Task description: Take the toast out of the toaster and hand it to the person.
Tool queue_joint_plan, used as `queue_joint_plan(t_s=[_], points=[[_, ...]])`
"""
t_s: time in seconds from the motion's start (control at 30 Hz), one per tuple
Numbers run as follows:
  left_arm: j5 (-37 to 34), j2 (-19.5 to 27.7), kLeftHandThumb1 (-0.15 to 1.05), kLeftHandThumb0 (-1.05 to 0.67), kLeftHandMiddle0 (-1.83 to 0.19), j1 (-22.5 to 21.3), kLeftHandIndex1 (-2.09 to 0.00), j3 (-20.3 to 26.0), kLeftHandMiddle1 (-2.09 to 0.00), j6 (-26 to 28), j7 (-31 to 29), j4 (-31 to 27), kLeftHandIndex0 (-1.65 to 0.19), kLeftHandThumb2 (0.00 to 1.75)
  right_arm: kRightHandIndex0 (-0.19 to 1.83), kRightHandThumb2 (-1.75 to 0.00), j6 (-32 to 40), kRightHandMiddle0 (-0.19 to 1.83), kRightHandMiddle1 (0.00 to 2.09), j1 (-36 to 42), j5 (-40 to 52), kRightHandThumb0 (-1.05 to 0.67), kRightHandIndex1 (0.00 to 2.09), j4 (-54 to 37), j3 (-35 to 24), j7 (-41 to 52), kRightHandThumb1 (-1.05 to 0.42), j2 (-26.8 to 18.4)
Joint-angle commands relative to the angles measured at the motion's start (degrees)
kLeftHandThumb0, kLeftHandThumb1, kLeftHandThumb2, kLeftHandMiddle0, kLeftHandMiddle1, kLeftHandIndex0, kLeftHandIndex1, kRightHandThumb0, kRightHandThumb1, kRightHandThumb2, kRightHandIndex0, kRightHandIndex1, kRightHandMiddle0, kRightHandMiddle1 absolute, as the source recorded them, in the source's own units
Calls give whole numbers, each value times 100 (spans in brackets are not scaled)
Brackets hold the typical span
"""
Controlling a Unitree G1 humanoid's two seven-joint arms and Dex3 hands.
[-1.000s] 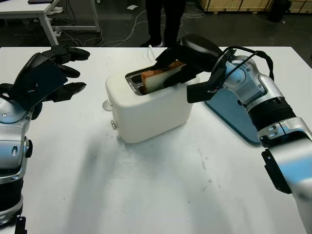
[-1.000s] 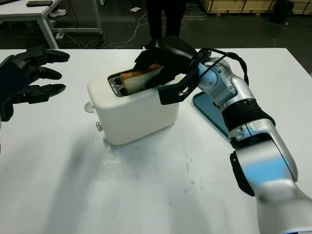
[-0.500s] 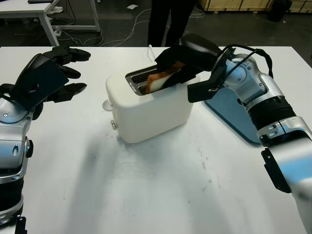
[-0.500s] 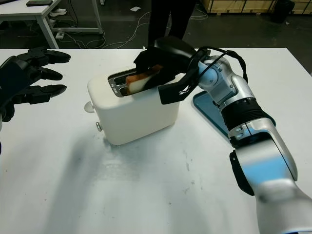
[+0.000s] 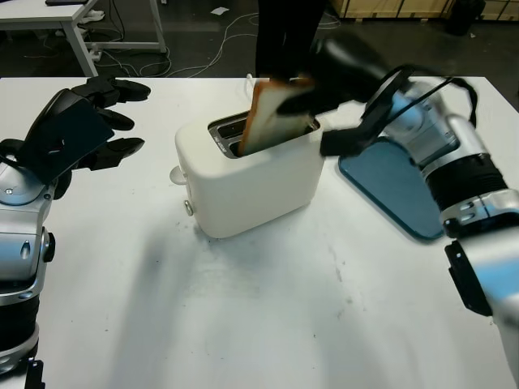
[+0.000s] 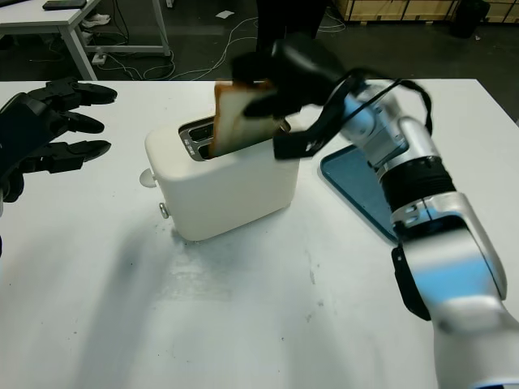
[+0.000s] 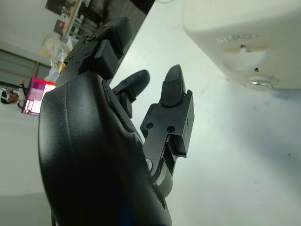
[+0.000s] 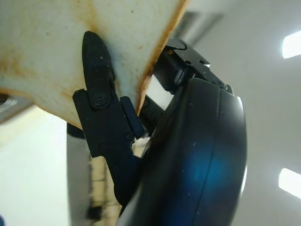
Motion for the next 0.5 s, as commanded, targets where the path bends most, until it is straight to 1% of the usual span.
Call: queue_joint_plan(t_s=[0.0, 0.13, 0.23, 0.33, 0.37, 0.4, 0.43, 0.47], points=[[5, 29, 92, 10, -12, 53, -49, 24, -109, -44, 24, -28, -32, 32, 103, -47, 111, 76, 175, -282, 291, -53, 175, 307, -215, 89, -92, -42], [-32, 5, 92, 10, -11, 71, -49, 59, -108, -89, 20, 8, -31, 32, 101, -46, 332, 78, 175, -593, 587, -59, 175, 634, -484, 228, -92, -161], [-9, 38, 92, 8, -11, 77, -48, 39, -108, -77, 7, 2, -31, 32, 101, -47, 356, 83, 175, -788, 798, -59, 175, 897, -676, 347, -92, -249], [5, 42, 92, 8, -11, 80, -47, 31, -107, -11, 17, -51, -31, 32, 101, -43, 582, 83, 175, -936, 1003, -59, 175, 1140, -908, 333, -92, -309], [1, 38, 92, 8, -10, 79, -47, 34, -106, 4, 17, -54, -30, 32, 100, -42, 573, 79, 164, -961, 1016, -56, 175, 1245, -962, 254, -92, -348], [-2, 33, 92, 8, -10, 80, -46, 38, -106, -7, 19, -45, -30, 33, 101, -42, 592, 80, 150, -977, 1011, -55, 175, 1344, -994, 163, -92, -378], [-9, 20, 92, 8, -11, 81, -46, 43, -106, -17, 25, -35, -31, 33, 101, -42, 760, 80, 154, -996, 1043, -53, 175, 1482, -1050, 121, -92, -395], [-11, 14, 92, 8, -11, 82, -46, 44, -106, -25, 29, -31, -31, 33, 100, -42, 932, 78, 164, -1012, 1091, -50, 175, 1587, -1100, 111, -92, -395]])
